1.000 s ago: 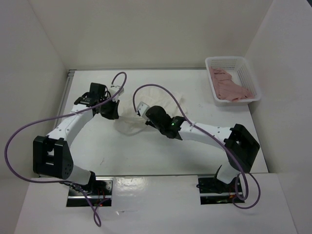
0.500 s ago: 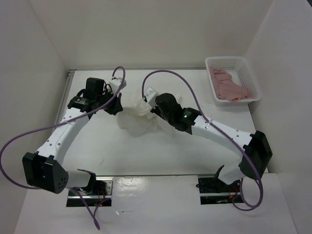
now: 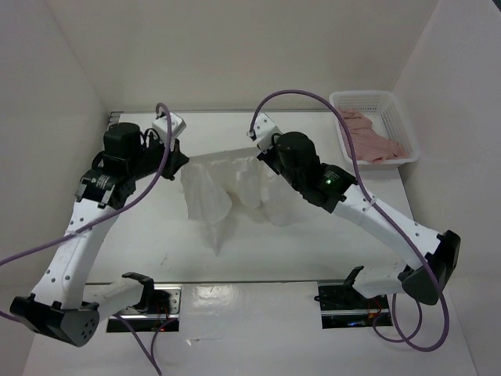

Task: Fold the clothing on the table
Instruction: Flatten the skirt out

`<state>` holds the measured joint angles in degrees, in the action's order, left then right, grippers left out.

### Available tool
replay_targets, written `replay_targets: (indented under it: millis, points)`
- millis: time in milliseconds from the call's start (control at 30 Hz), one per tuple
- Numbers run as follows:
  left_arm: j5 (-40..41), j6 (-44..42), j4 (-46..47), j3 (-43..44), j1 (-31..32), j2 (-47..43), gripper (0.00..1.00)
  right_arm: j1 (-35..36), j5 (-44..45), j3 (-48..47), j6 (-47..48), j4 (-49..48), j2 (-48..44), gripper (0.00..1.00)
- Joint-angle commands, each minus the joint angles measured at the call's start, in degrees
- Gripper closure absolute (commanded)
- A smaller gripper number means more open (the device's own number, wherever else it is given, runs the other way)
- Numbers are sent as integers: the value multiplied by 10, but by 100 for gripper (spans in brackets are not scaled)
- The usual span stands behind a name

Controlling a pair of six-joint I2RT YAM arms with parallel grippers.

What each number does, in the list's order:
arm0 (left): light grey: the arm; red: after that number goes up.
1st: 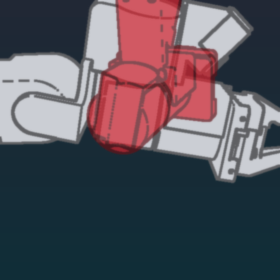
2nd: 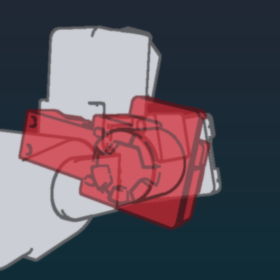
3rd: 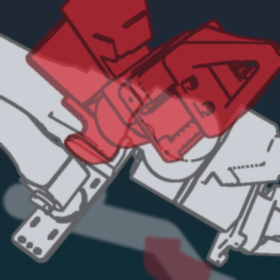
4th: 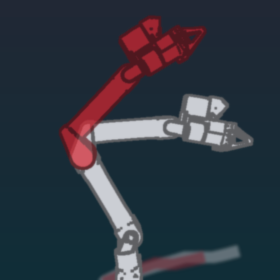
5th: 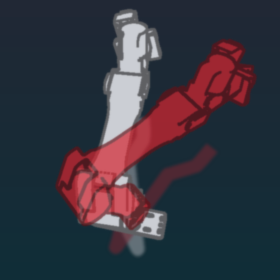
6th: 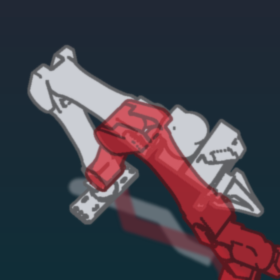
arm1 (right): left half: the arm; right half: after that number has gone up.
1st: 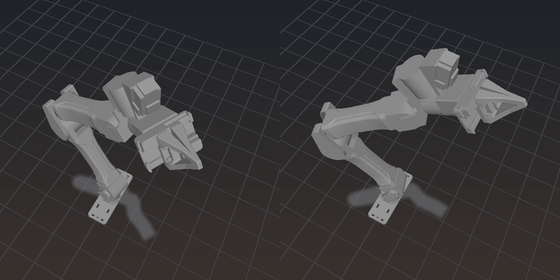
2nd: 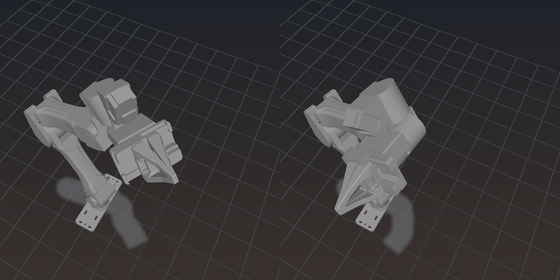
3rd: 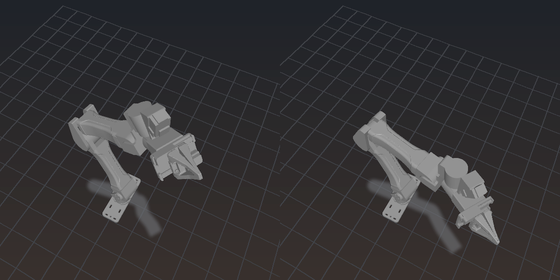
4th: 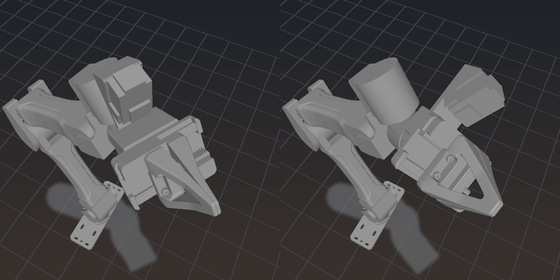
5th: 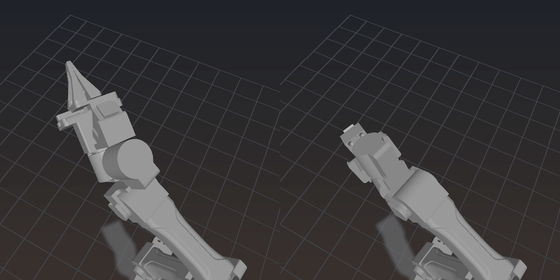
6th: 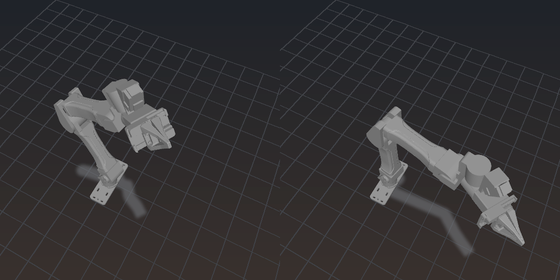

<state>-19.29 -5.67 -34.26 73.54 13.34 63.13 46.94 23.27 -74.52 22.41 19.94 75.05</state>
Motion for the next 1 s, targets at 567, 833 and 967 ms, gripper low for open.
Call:
replay_targets:
  millis: [567, 833, 967]
  points:
    - [7, -23, 3, 85, -1, -90, 100, -44, -91, -118, -15, 90, -98, 100]
    - [-36, -47, -20, 90, -1, -122, 100, -94, -232, -124, -21, 134, -158, 100]
    - [-61, -58, -32, 90, -6, -129, 100, -119, -284, -118, -16, 140, -182, 100]
